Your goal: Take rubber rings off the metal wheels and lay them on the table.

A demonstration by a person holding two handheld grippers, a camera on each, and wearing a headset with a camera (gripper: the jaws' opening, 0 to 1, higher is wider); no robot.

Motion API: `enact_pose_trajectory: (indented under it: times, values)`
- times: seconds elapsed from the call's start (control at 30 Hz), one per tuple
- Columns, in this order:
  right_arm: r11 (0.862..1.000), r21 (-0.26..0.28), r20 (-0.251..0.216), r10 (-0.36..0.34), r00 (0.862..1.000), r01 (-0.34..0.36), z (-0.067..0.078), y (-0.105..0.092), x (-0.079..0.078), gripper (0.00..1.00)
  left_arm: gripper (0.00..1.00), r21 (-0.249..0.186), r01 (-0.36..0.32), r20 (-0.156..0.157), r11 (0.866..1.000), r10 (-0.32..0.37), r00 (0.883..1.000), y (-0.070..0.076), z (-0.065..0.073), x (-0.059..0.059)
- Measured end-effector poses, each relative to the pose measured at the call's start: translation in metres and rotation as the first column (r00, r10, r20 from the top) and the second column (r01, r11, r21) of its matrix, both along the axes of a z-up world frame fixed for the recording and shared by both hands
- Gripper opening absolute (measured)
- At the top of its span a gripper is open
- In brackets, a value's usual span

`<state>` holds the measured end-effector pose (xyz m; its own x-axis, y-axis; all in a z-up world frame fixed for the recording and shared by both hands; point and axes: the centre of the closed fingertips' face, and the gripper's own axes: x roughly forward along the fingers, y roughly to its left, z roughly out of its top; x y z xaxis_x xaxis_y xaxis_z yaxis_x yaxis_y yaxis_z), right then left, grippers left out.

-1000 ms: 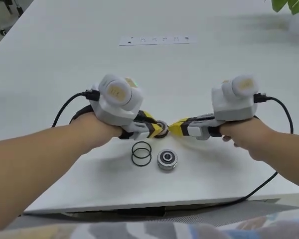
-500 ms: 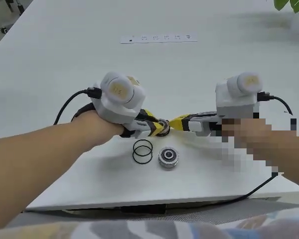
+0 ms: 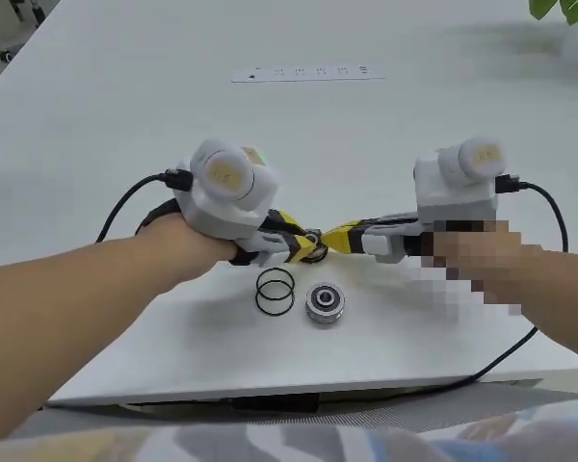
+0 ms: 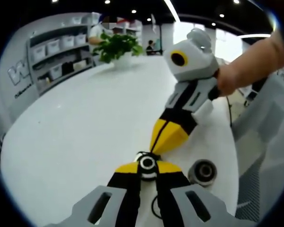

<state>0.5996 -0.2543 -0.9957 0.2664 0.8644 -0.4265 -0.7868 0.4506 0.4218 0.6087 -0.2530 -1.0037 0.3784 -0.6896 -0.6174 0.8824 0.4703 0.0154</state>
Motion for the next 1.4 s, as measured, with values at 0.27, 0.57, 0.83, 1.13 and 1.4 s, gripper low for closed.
enact_pose_trajectory:
  times: [0.27,0.57,0.83,1.13,1.4]
  values:
    - [0.997,0.035,0.058,0.072,0.996,-0.074,0.018,0.019,-0.005,0.0,0.11,-0.01,0.001,0.003,1.0,-0.001,1.0,-0.001,0.001,0.001]
    - [0.997,0.012,0.095,0.08,0.992,-0.082,0.014,0.014,-0.006,0.0,0.12,-0.029,-0.005,0.009,1.0,0.006,1.0,-0.001,0.001,-0.002]
    - [0.998,0.002,0.093,0.062,0.994,-0.063,0.01,0.004,-0.005,0.0,0.13,-0.036,0.003,0.014,0.999,-0.002,1.0,-0.003,0.004,-0.006]
    - [0.998,0.007,0.09,0.054,0.994,-0.054,0.009,0.003,-0.004,0.0,0.17,-0.055,0.038,0.018,0.998,-0.037,0.999,-0.005,0.011,-0.011]
    - [0.998,0.031,0.088,0.044,0.995,-0.047,0.013,0.004,-0.002,0.0,0.19,-0.076,0.058,0.03,0.995,-0.056,0.998,0.001,0.023,-0.014]
